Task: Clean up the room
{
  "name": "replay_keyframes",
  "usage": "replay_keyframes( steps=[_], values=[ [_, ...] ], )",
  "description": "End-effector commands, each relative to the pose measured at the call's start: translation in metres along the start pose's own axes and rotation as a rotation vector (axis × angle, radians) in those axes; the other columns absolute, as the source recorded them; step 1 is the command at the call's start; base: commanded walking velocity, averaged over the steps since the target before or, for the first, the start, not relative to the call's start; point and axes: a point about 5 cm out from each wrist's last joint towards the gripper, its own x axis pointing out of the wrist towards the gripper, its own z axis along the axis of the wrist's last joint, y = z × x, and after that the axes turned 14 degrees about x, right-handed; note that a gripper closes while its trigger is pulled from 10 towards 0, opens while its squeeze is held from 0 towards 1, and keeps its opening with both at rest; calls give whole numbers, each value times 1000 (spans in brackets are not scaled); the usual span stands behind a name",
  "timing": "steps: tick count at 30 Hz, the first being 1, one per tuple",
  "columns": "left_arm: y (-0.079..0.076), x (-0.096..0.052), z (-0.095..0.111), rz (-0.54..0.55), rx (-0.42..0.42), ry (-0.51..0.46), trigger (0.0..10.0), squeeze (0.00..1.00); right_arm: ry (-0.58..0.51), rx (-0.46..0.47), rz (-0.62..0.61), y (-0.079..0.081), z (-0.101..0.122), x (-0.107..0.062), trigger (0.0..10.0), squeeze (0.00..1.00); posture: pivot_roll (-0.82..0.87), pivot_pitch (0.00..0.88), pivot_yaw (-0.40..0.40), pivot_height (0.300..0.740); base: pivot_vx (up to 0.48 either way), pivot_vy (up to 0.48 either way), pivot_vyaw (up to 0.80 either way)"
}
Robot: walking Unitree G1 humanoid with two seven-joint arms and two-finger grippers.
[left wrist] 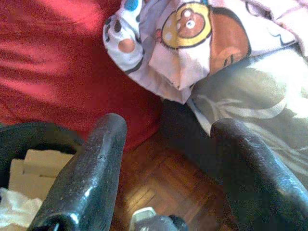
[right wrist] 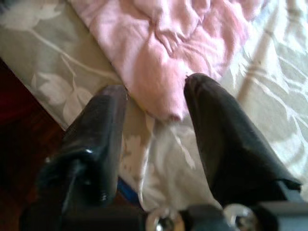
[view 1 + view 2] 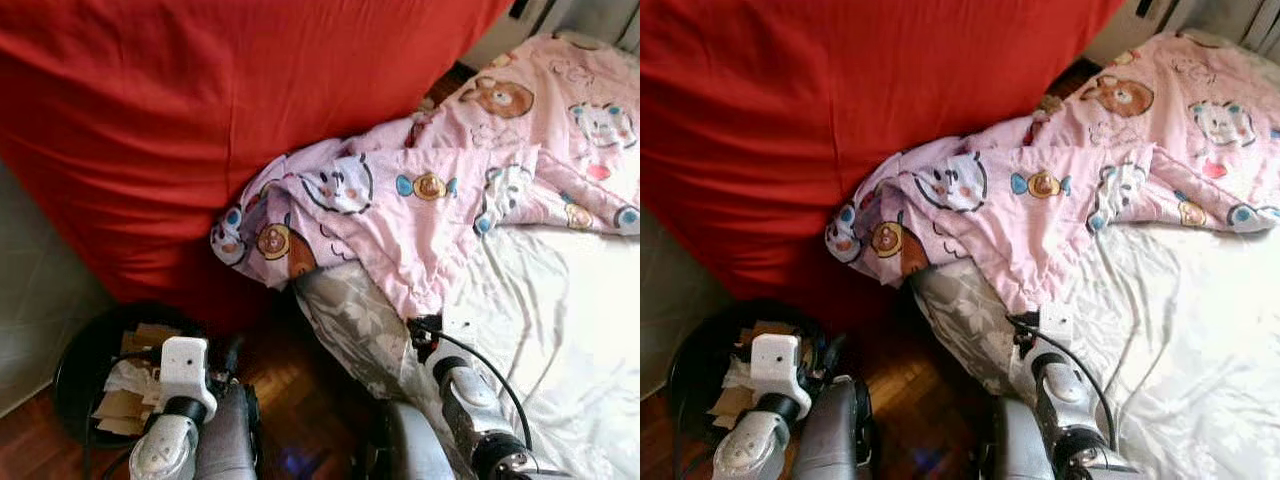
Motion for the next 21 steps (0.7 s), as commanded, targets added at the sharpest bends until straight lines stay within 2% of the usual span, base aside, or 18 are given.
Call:
replay_keyframes(
  steps=[1,11,20,21],
  values=[
    [0,-7,-2,-4,-18,23,10000,0,23,4,-19,-4,-2,0,10000,1000,131,334,-63,601,0,0,0],
    [5,-17,3,8,-16,35,10000,0,-8,-8,-38,-1,13,6,10000,1000,161,374,-51,601,0,0,0],
    [8,-33,11,14,-16,53,10000,0,-31,0,-85,-5,25,9,10000,1000,193,418,-41,601,0,0,0],
    [8,-36,12,12,-16,57,10000,0,-32,2,-88,-5,25,10,10000,0,196,429,-35,601,0,0,0]
  ],
)
